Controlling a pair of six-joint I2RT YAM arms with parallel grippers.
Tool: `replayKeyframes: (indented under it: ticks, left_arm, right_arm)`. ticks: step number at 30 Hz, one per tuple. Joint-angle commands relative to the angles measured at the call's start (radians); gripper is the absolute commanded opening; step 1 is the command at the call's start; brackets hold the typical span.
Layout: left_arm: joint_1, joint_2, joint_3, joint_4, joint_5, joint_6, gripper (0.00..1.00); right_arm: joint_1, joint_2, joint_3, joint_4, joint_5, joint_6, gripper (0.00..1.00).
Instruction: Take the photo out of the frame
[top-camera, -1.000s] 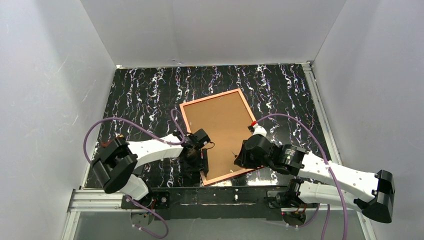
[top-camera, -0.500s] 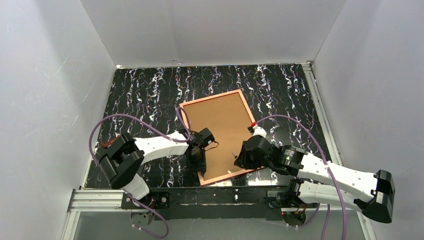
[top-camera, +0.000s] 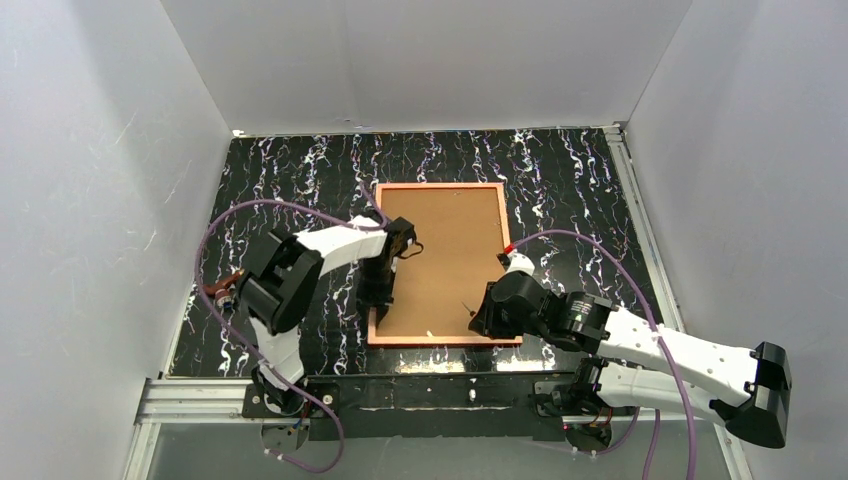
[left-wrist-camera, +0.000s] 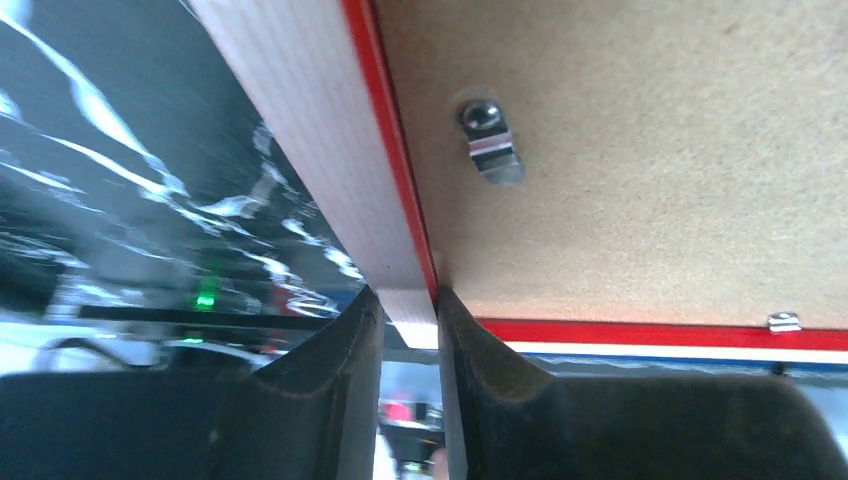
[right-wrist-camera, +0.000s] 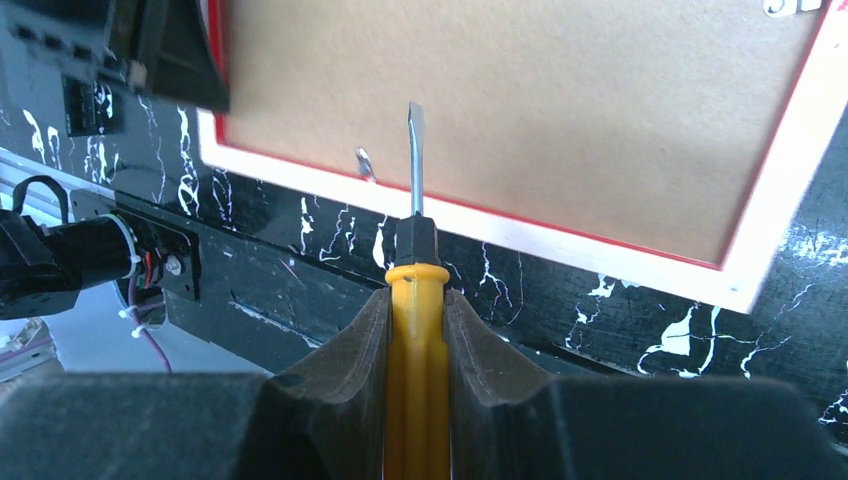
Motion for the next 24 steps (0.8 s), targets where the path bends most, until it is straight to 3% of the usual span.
replayKeyframes:
  ticks: [1, 4, 8, 12, 14, 15, 20, 22, 24]
  left_arm:
    - [0.014, 0.108, 0.201, -0.365, -0.273, 0.369, 0.00]
    - [0.015, 0.205, 0.330, -0.369, -0.413, 0.523, 0.00]
    - [0.017, 0.273, 0.395, -0.292, -0.395, 0.687, 0.00]
    - [0.027, 0.285, 0.402, -0.231, -0.384, 0.727, 0.00]
    - [0.046, 0.281, 0.416, -0.243, -0.406, 0.680, 0.16]
    - [0.055, 0.278, 0.428, -0.258, -0.422, 0.648, 0.31]
    - [0.080, 0.149, 0.467, -0.317, -0.423, 0.513, 0.80]
    - [0.082, 0.064, 0.464, -0.333, -0.414, 0.466, 0.92]
    - [0.084, -0.021, 0.455, -0.365, -0.371, 0.389, 0.97]
  right_arm:
    - [-0.001, 0.005, -0.013, 0.045, 0.011, 0.004, 0.01]
    - [-0.002, 0.035, 0.010, 0.054, 0.006, -0.010, 0.01]
    - [-0.001, 0.074, 0.058, 0.016, -0.003, -0.019, 0.01]
    - [-0.001, 0.073, 0.054, 0.016, -0.013, -0.012, 0.01]
    - [-0.001, 0.065, 0.048, 0.019, -0.014, -0.010, 0.01]
    - [0.000, 0.061, 0.045, 0.020, -0.011, -0.007, 0.01]
    - [0.000, 0.062, 0.041, 0.021, -0.001, -0.011, 0.01]
    - [-0.001, 0.071, 0.038, 0.034, -0.005, -0.011, 0.01]
    - [-0.001, 0.082, 0.031, 0.053, -0.012, -0.018, 0.01]
